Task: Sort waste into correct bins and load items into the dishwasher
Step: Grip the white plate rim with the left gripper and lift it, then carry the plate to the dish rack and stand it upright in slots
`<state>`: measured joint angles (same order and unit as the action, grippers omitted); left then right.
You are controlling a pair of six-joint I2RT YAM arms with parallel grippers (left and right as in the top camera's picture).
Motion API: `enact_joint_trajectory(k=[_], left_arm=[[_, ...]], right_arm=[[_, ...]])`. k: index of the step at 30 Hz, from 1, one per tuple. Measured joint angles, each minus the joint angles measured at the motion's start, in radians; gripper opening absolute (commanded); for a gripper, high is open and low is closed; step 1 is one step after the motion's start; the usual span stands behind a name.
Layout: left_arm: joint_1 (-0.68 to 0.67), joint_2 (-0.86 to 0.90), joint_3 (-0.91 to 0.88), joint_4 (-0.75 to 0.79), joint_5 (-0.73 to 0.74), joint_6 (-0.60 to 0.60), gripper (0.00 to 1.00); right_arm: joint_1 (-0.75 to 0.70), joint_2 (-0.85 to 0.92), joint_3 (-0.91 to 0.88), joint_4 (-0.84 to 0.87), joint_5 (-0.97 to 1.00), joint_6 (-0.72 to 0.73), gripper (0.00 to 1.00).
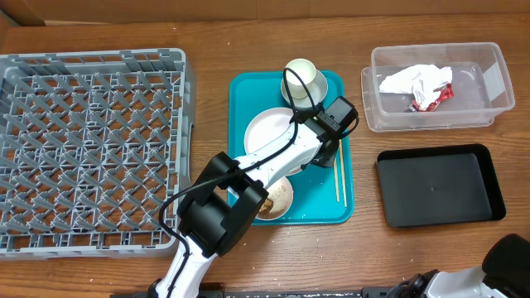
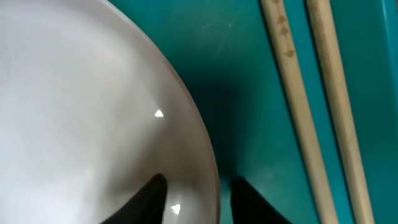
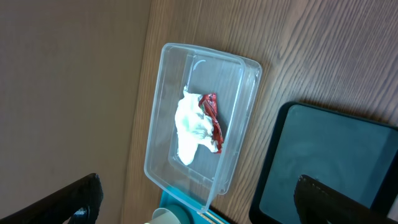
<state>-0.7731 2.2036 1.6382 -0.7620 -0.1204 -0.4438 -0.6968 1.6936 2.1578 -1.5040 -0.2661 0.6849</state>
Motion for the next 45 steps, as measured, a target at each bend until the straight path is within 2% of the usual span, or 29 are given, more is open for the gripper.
enact_joint_trajectory(k=[4, 8, 13, 20, 32, 37, 40, 45], left_arm=[[0.0, -0.001, -0.002, 0.009, -0.005, -0.003, 0.04], [-0.006, -0.007, 0.013, -0.025, -0.016, 0.004, 0.04], [-0.006, -0.004, 0.095, -0.174, -0.002, 0.005, 0.04], [-0.006, 0.005, 0.356, -0.381, 0.054, 0.001, 0.04], [0.018, 0.007, 0.766, -0.722, 0.068, 0.001, 0.04], [0.141, 0.009, 1.02, -0.919, 0.086, 0.01, 0.04], [0.271, -0.006, 1.102, -0.918, 0.151, 0.058, 0.04], [0.537, -0.043, 1.114, -0.922, 0.306, 0.142, 0.04]], right_arm=[[0.0, 0.0, 0.0, 0.0, 0.0, 0.0, 1.0], [0.0, 0.0, 0.0, 0.0, 0.0, 0.0, 1.0], [0.0, 0.0, 0.0, 0.001, 0.0, 0.0, 1.0], [0.0, 0.0, 0.0, 0.0, 0.0, 0.0, 1.0], [0.0, 0.0, 0.0, 0.0, 0.0, 0.0, 1.0], [0.0, 0.0, 0.0, 0.0, 0.0, 0.0, 1.0], [0.0, 0.0, 0.0, 0.001, 0.0, 0.0, 1.0], [0.0, 0.0, 0.0, 0.0, 0.0, 0.0, 1.0]])
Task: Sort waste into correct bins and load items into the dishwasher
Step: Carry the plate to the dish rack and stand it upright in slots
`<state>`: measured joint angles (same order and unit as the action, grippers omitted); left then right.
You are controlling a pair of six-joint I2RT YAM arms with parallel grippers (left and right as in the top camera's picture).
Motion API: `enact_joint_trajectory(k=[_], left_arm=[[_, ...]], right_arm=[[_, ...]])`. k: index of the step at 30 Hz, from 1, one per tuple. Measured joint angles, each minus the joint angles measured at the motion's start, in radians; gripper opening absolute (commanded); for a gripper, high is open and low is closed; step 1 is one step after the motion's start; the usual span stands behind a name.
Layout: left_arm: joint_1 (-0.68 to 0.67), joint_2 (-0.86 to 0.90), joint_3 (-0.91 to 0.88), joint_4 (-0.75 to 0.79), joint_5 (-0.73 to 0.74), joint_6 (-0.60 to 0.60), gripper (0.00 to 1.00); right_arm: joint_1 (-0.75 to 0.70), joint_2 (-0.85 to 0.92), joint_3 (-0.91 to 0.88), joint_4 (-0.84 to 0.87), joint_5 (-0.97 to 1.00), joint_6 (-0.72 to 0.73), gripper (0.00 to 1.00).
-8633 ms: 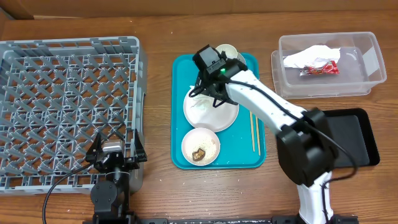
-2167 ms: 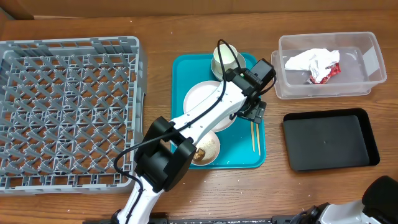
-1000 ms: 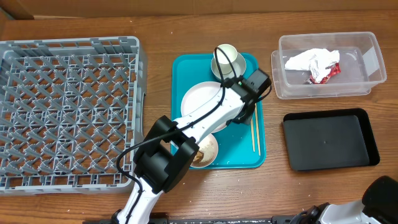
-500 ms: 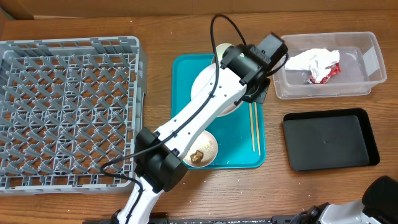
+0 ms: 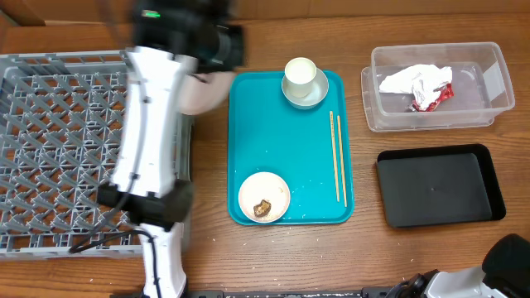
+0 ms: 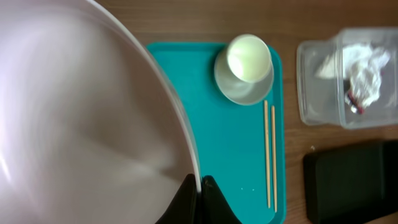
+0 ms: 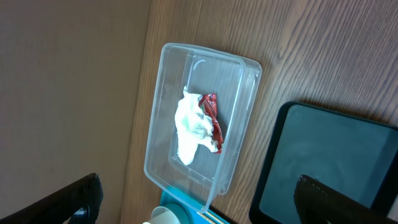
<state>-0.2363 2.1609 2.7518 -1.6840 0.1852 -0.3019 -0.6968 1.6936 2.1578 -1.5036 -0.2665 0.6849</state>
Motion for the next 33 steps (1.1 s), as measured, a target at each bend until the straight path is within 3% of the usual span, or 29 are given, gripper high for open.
enact_joint_trajectory(k=[7, 15, 23, 33], left_arm=[[0.341, -0.013, -0.098, 0.0, 0.273, 0.153, 0.04], [0.58, -0.014, -0.301, -0.006, 0.625, 0.415, 0.04], [0.705, -0.014, -0.323, -0.003, 0.816, 0.597, 0.04], [0.709, -0.014, -0.422, 0.009, 0.823, 0.76, 0.04]], right_arm=[[0.0, 0.0, 0.0, 0.0, 0.0, 0.0, 1.0], [0.0, 0.0, 0.0, 0.0, 0.0, 0.0, 1.0], [0.0, 0.0, 0.0, 0.0, 0.0, 0.0, 1.0], [0.0, 0.0, 0.0, 0.0, 0.0, 0.0, 1.0]])
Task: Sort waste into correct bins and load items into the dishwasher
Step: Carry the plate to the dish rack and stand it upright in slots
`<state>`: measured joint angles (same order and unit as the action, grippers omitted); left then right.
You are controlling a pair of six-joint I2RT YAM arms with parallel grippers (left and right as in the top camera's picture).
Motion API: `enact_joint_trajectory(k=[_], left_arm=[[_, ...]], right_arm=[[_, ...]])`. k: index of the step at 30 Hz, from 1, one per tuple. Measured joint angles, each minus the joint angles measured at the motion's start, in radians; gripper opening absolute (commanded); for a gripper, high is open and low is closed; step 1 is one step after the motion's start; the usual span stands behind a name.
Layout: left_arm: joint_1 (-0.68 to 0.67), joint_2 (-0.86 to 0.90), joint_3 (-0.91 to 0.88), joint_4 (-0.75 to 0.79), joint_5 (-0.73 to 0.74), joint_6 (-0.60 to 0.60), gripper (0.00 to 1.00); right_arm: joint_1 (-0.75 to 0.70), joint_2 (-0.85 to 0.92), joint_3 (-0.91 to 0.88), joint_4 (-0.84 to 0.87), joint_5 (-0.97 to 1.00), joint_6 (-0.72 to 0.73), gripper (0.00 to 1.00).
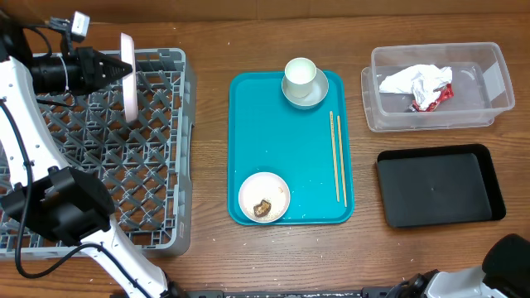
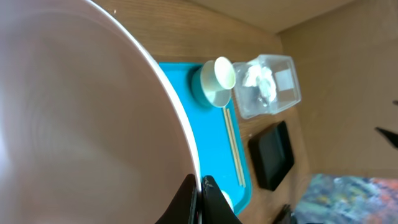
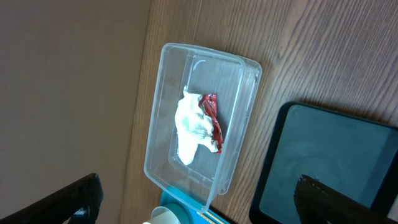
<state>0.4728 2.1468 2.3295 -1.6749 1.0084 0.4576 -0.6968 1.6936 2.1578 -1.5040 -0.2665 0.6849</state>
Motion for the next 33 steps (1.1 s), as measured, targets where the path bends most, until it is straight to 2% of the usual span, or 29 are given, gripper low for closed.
enact_joint_trajectory(k=[11, 22, 23, 28, 30, 31, 32, 33], left_arm=[[0.006, 0.0, -0.042, 0.008, -0.041, 0.098, 0.04], [0.026, 0.0, -0.145, 0.06, -0.044, 0.122, 0.04], [0.031, 0.0, -0.145, 0.061, -0.044, 0.122, 0.06], [0.074, 0.0, -0.145, 0.086, -0.031, 0.087, 0.38], [0.094, 0.0, -0.146, 0.095, -0.013, 0.051, 0.59], [0.103, 0.0, -0.146, 0.094, -0.002, 0.03, 0.72], [0.113, 0.0, -0.146, 0.094, 0.008, 0.013, 0.9], [0.121, 0.0, -0.146, 0.094, 0.014, -0.005, 0.93]], right_arm=[[0.0, 0.0, 0.0, 0.0, 0.0, 0.0, 1.0], [0.0, 0.0, 0.0, 0.0, 0.0, 0.0, 1.0], [0.0, 0.0, 0.0, 0.001, 0.0, 0.0, 1.0], [0.0, 0.0, 0.0, 0.0, 0.0, 0.0, 1.0], [0.0, 0.0, 0.0, 0.0, 0.0, 0.0, 1.0], [0.0, 0.0, 0.0, 0.0, 0.0, -0.001, 1.0], [0.0, 0.0, 0.0, 0.0, 0.0, 0.0, 1.0], [0.0, 0.0, 0.0, 0.001, 0.0, 0.0, 1.0]])
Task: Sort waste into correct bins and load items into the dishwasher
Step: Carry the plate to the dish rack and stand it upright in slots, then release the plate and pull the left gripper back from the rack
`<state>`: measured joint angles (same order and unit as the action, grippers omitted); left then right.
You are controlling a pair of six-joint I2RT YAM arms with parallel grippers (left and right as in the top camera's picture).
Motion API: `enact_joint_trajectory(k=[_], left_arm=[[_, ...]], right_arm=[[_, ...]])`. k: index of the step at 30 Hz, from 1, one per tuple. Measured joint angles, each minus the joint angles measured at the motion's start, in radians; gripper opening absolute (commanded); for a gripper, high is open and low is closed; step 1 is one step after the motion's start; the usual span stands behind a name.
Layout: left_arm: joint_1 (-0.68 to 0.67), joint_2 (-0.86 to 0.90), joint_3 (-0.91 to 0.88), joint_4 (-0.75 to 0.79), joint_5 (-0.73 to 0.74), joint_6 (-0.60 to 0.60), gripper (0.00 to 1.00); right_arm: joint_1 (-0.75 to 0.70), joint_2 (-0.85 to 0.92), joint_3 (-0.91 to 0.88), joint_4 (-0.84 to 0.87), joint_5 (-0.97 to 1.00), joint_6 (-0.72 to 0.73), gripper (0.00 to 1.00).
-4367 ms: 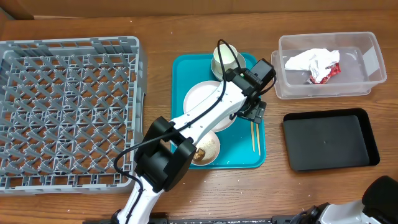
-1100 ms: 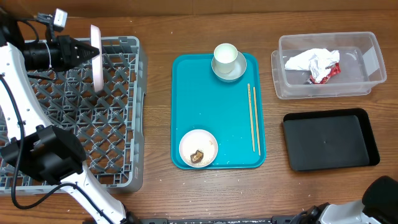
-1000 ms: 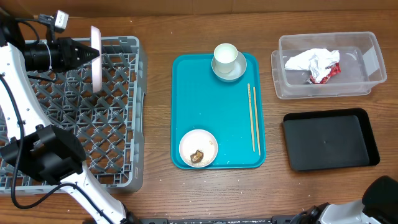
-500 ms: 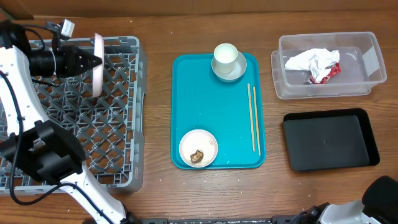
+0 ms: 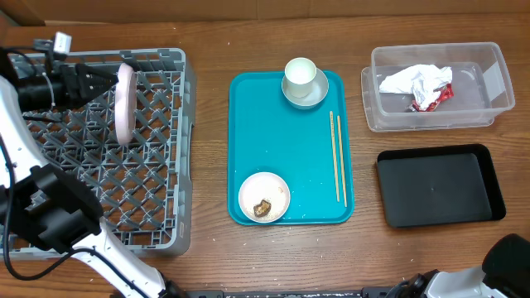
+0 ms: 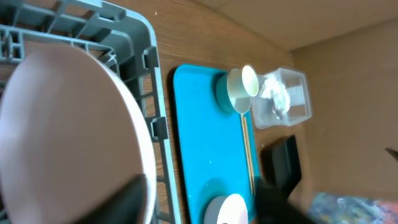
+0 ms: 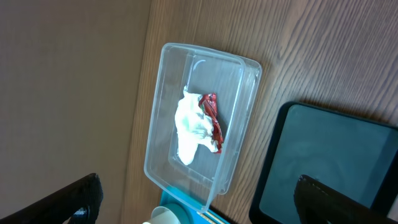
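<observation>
A pale pink plate (image 5: 124,103) stands on edge in the far part of the grey dish rack (image 5: 91,207); the left wrist view shows it too, as the plate (image 6: 68,137). My left gripper (image 5: 101,82) is open just left of it; in its own view the left gripper (image 6: 202,199) has one finger by the rim and nothing held. The teal tray (image 5: 281,141) holds a cup on a saucer (image 5: 302,80), chopsticks (image 5: 337,157) and a small bowl with a food scrap (image 5: 263,197). My right gripper (image 7: 196,196) is open, high over the table's right side.
A clear bin (image 5: 435,87) with crumpled white paper and a red wrapper (image 5: 418,85) sits at the far right. A black tray (image 5: 439,184) lies in front of it. The right arm's base (image 5: 505,265) shows at the lower right corner.
The left gripper, then shut on the plate held on edge over the rack's far side, has let go. The plate now stands in the rack and the jaws are open. The right arm is unchanged.
At first my left gripper straddled the plate's rim on the teal tray. Then it held the plate near the tray's far left corner, then on edge over the rack. Now the plate stands in the rack, released. The right gripper stayed open and still.
</observation>
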<state>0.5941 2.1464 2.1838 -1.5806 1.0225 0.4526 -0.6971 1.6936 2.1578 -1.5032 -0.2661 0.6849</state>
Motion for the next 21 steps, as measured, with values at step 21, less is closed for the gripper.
enact_joint_trajectory(k=[21], left_arm=[[-0.059, -0.254, 0.219, -0.103, 0.019, -0.167, 1.0]], right_arm=[[0.0, 0.0, 0.0, 0.0, 0.0, 0.0, 1.0]])
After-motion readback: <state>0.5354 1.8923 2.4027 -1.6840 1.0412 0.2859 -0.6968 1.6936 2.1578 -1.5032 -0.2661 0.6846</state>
